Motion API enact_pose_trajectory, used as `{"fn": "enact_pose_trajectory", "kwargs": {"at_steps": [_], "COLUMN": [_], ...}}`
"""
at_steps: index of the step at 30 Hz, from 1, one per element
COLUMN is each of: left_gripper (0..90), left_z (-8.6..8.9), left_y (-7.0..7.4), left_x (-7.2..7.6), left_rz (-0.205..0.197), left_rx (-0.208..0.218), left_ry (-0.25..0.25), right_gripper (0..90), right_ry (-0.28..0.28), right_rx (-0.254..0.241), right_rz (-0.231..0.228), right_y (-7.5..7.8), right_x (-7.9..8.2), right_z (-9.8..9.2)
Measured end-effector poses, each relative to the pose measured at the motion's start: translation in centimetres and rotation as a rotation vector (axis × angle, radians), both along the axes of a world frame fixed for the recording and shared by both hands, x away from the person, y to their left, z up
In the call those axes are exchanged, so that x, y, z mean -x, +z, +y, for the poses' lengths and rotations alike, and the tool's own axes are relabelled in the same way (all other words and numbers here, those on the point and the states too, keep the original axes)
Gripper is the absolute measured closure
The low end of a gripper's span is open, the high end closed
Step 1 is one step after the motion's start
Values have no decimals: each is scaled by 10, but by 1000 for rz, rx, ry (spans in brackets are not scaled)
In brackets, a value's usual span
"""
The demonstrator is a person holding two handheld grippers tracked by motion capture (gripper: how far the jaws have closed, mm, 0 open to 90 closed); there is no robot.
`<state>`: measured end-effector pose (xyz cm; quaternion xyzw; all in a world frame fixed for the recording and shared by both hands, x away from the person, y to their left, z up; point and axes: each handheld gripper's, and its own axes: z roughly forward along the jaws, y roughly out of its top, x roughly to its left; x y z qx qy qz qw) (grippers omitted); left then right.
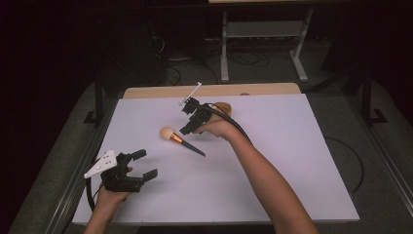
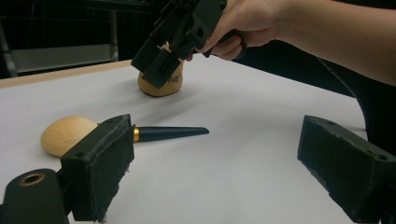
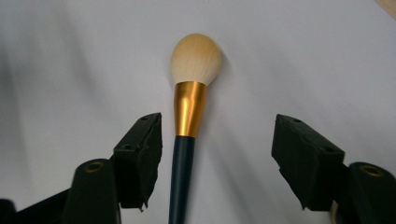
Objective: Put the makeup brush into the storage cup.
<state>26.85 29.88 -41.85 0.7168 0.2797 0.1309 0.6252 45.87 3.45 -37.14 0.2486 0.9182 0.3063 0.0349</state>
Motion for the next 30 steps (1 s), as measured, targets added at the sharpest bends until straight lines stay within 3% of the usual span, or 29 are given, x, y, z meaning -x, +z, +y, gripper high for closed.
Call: {"fn": "enact_pose_trajectory", "kwargs": {"at_steps": [9,18,30], "left_gripper": [104,104,104], "left_z": [0,0,0], "left_y": [0,0,-1], "left_x": [0,0,0], "left_rz": [8,7,8], "left_rx": [-4,-3,-3], "left_ry": [2,2,2], "right_gripper": [381,480,491], "right_ry": [21,41,49], "right_rx": [29,65,73], "right_rz": [9,30,41], "right_y": [-8,-15,-24], "right_x": [0,1,-2], "right_z": [5,10,17]}}
